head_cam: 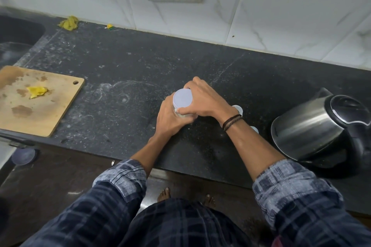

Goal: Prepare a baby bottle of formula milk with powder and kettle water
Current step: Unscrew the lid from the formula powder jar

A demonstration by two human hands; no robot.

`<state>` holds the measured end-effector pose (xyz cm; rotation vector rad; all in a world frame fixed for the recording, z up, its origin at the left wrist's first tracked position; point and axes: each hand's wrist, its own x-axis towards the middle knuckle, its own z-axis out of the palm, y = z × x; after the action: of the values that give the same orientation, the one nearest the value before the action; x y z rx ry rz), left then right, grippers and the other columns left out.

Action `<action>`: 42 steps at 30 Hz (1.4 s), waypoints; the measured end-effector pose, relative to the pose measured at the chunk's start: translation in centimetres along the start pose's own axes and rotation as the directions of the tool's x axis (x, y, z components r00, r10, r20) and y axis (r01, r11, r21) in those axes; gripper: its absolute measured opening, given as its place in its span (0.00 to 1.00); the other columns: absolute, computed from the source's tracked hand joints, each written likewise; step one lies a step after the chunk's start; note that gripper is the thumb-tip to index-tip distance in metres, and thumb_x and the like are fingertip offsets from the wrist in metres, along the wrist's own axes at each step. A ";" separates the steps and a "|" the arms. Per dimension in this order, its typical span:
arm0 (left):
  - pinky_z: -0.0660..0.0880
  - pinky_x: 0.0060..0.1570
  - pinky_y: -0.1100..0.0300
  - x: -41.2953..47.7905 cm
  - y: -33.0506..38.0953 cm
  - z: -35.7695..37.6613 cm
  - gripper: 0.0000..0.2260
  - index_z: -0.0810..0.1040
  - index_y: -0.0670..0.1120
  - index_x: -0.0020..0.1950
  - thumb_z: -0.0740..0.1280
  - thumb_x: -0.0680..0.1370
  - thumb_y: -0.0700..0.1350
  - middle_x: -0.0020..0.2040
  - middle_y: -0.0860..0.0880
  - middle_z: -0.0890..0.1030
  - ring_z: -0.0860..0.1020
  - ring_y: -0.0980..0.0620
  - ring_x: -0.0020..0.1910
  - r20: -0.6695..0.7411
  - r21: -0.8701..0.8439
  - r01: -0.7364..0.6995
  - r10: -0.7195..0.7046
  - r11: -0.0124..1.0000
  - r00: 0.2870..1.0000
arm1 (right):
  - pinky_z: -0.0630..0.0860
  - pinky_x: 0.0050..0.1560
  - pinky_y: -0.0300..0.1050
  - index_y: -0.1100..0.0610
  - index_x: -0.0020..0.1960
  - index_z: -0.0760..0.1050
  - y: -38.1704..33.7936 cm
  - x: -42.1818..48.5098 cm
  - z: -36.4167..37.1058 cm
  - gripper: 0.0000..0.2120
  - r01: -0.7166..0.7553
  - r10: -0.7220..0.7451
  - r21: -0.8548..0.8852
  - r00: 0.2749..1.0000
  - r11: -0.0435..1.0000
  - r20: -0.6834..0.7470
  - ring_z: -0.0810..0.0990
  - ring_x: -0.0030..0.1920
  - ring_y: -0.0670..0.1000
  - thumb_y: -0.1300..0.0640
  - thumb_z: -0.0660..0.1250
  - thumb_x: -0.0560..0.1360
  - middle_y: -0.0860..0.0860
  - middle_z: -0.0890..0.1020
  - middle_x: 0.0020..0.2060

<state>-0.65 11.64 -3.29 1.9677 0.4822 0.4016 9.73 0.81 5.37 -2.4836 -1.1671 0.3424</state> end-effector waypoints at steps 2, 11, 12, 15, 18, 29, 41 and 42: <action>0.73 0.43 0.68 0.0 0.0 0.0 0.27 0.71 0.65 0.52 0.79 0.60 0.48 0.48 0.70 0.77 0.75 0.71 0.50 -0.005 -0.009 -0.036 0.036 0.999 0.999 | 0.73 0.51 0.48 0.57 0.63 0.72 -0.4 -0.2 0.3 0.32 0.006 -0.007 -0.091 1.000 0.996 -0.017 0.71 0.57 0.53 0.40 0.75 0.67 0.52 0.71 0.55; 0.70 0.62 0.55 0.5 -2.1 0.5 0.45 0.69 0.55 0.74 0.79 0.60 0.65 0.66 0.54 0.72 0.69 0.53 0.65 0.039 0.075 -0.068 0.065 0.995 0.997 | 0.66 0.38 0.48 0.57 0.69 0.69 -1.5 -1.1 2.6 0.40 -0.088 -0.015 -0.467 0.977 0.880 -0.214 0.83 0.48 0.59 0.25 0.60 0.73 0.57 0.80 0.52; 0.70 0.63 0.55 0.7 -2.3 0.7 0.45 0.70 0.55 0.74 0.79 0.60 0.66 0.67 0.54 0.72 0.69 0.52 0.65 0.049 0.083 -0.070 0.066 0.994 0.997 | 0.66 0.36 0.48 0.56 0.70 0.68 -1.4 -1.1 2.7 0.40 -0.094 -0.019 -0.497 0.976 0.863 -0.218 0.84 0.46 0.60 0.25 0.59 0.73 0.57 0.82 0.50; 0.73 0.64 0.51 1.3 -2.7 0.7 0.43 0.72 0.56 0.73 0.80 0.61 0.67 0.66 0.55 0.76 0.72 0.51 0.65 0.072 0.096 -0.089 0.082 0.991 0.994 | 0.66 0.36 0.47 0.55 0.69 0.68 -1.1 -0.8 2.9 0.38 -0.076 -0.042 -0.524 0.977 0.848 -0.210 0.84 0.43 0.61 0.26 0.58 0.73 0.59 0.84 0.47; 0.73 0.64 0.49 1.4 -3.0 0.6 0.40 0.73 0.55 0.71 0.83 0.62 0.58 0.64 0.58 0.76 0.73 0.51 0.64 0.039 0.081 -0.117 0.115 0.990 0.993 | 0.66 0.37 0.47 0.53 0.70 0.67 -0.9 -0.4 2.8 0.37 -0.053 -0.053 -0.505 0.980 0.862 -0.194 0.83 0.43 0.61 0.27 0.58 0.73 0.59 0.84 0.46; 0.68 0.62 0.65 1.5 -3.3 0.8 0.41 0.72 0.50 0.71 0.78 0.60 0.58 0.65 0.53 0.75 0.71 0.55 0.63 0.047 0.116 -0.061 0.055 0.991 0.997 | 0.68 0.40 0.48 0.52 0.72 0.65 -0.4 0.0 2.0 0.36 -0.004 -0.065 -0.445 0.988 0.896 -0.141 0.82 0.45 0.61 0.29 0.61 0.73 0.57 0.84 0.46; 0.71 0.61 0.61 1.3 -2.4 0.7 0.40 0.73 0.48 0.70 0.79 0.60 0.57 0.62 0.55 0.74 0.69 0.59 0.60 0.018 0.103 -0.066 0.064 0.993 0.998 | 0.68 0.40 0.47 0.51 0.70 0.65 0.3 0.4 1.4 0.35 0.063 -0.114 -0.456 0.990 0.888 -0.085 0.82 0.45 0.61 0.28 0.61 0.73 0.55 0.84 0.48; 0.70 0.61 0.63 1.3 -2.4 0.8 0.41 0.73 0.48 0.70 0.79 0.60 0.57 0.62 0.55 0.74 0.69 0.59 0.60 0.016 0.106 -0.060 0.059 0.993 0.998 | 0.68 0.40 0.47 0.51 0.70 0.65 0.4 0.4 1.4 0.35 0.070 -0.119 -0.456 0.990 0.887 -0.079 0.82 0.45 0.60 0.28 0.61 0.74 0.55 0.84 0.48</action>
<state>0.46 12.66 -5.71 2.0908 0.4459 0.4081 9.74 1.22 3.95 -2.7746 -1.4526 -0.1064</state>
